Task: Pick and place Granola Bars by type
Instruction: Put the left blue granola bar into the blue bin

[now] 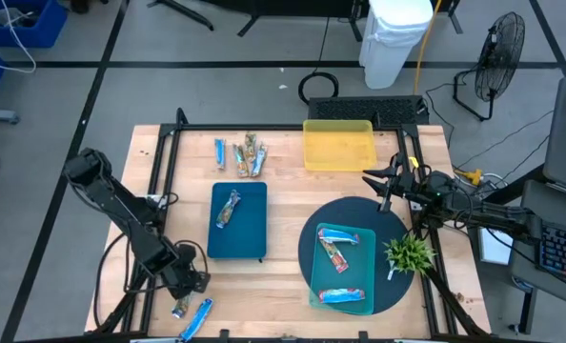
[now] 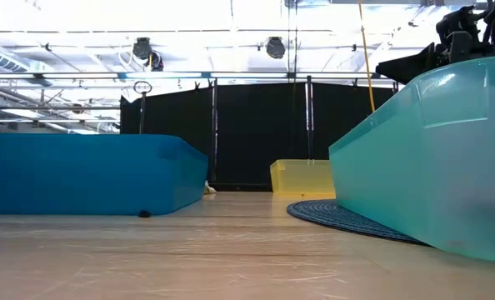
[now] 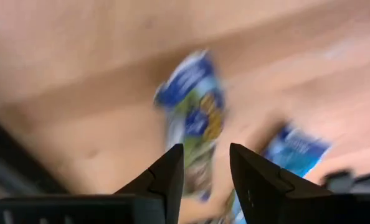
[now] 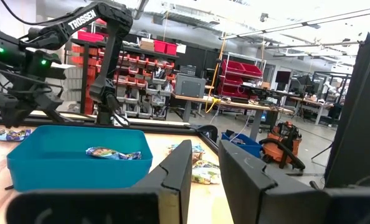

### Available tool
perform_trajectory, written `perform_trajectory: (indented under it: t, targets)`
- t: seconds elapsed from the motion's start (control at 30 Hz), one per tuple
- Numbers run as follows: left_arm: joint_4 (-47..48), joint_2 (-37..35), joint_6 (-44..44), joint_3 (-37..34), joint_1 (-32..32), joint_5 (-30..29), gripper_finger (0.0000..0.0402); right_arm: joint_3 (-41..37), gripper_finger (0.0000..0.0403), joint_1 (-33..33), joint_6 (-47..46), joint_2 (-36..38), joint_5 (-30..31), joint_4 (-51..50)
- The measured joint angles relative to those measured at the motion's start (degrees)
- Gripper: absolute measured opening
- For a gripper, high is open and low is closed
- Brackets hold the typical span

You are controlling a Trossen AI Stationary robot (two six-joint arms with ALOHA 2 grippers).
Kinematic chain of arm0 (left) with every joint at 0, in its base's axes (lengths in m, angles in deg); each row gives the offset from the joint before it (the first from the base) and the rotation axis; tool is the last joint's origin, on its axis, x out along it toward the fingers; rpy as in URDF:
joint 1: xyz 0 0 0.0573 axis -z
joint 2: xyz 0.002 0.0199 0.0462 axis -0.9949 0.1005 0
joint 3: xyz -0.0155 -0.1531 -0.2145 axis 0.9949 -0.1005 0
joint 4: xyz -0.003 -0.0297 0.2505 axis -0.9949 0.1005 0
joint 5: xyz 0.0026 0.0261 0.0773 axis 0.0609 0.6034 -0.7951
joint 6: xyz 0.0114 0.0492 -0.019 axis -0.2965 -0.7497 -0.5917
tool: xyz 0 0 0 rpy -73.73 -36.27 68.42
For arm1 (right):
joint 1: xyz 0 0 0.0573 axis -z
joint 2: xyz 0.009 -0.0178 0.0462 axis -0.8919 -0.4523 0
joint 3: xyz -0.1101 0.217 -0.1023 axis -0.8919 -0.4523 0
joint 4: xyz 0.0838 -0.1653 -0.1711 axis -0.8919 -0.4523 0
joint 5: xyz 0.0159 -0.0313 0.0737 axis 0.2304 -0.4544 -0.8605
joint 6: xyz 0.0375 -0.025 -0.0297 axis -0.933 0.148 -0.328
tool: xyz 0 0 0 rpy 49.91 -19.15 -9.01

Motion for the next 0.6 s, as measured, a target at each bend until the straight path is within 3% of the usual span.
perform_trajectory:
  t: [0.27, 0.6]
  targets:
    - [0.67, -0.02, 0.0, 0.0, -0.09, -5.03, 0.0134, 0.0, 0.0071, 0.0, 0.02, 0.0, 0.0, 0.0]
    - [0.53, 4.44, 1.63, 0.0, -0.07, -4.49, 0.0134, 0.0, 0.0071, 0.0, -0.01, 0.0, 0.0, 0.0]
